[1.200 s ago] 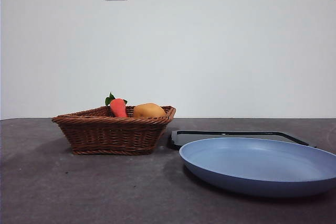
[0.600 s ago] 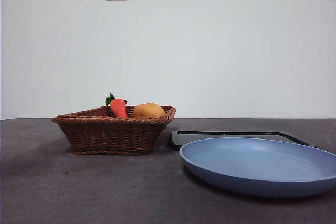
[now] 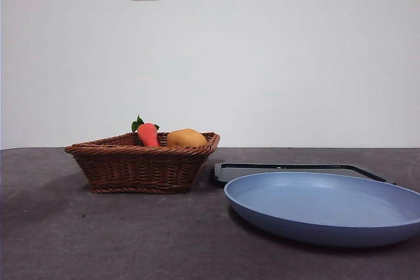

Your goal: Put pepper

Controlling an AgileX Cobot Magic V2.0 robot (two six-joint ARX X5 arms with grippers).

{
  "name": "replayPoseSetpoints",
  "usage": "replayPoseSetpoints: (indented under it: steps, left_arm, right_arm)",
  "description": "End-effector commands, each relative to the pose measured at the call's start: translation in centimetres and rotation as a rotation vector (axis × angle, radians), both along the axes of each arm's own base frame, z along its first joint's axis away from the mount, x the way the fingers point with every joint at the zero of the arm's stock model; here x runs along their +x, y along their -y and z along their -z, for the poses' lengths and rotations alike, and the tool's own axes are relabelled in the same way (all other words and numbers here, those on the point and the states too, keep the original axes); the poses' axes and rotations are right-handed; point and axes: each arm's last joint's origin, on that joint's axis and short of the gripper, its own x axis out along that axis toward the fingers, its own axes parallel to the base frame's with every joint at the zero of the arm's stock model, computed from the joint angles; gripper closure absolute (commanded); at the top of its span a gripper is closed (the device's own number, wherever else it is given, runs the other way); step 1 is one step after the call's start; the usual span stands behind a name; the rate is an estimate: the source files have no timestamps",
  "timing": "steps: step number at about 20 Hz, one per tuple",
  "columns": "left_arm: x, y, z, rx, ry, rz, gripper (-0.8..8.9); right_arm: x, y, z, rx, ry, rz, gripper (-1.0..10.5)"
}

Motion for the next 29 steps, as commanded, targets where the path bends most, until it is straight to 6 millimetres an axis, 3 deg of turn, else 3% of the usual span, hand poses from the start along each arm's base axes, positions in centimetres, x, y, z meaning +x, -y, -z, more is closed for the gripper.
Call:
replayPoseSetpoints:
  steps: [1,5,10,18,24,29]
  left_arm:
    - [0.0,0.0,-0.5,-0.003,0.019,-0.002,4.56]
    - [0.0,0.0,-0.5,-0.006,0.020,0.001,4.56]
    - [0.1,0.0,-0.5,-0.006,0.024,0.001,4.56]
    - [0.1,0.0,-0.7,-0.005,0.039,0.000,4.56]
    - [0.1,0.0,-0.7,-0.005,0.040,0.000,4.56]
    - [0.1,0.0,-0.7,-0.004,0.040,-0.001,4.56]
  right_arm:
    - [0.3,-0.1,-0.5,0.004,0.011,-0.001,6.3]
    - [1.6,-0.2,0.1,0.003,-0.038,0.003,6.4]
    - [5.6,-0.5,1.9,0.006,-0.129,0.018,6.4]
    - [12.1,-1.1,7.7,-0.017,-0.331,0.021,6.4]
    - [14.5,-1.3,11.5,-0.035,-0.429,0.012,6.6]
    - [15.3,-1.8,13.1,-0.040,-0.463,-0.002,6.7]
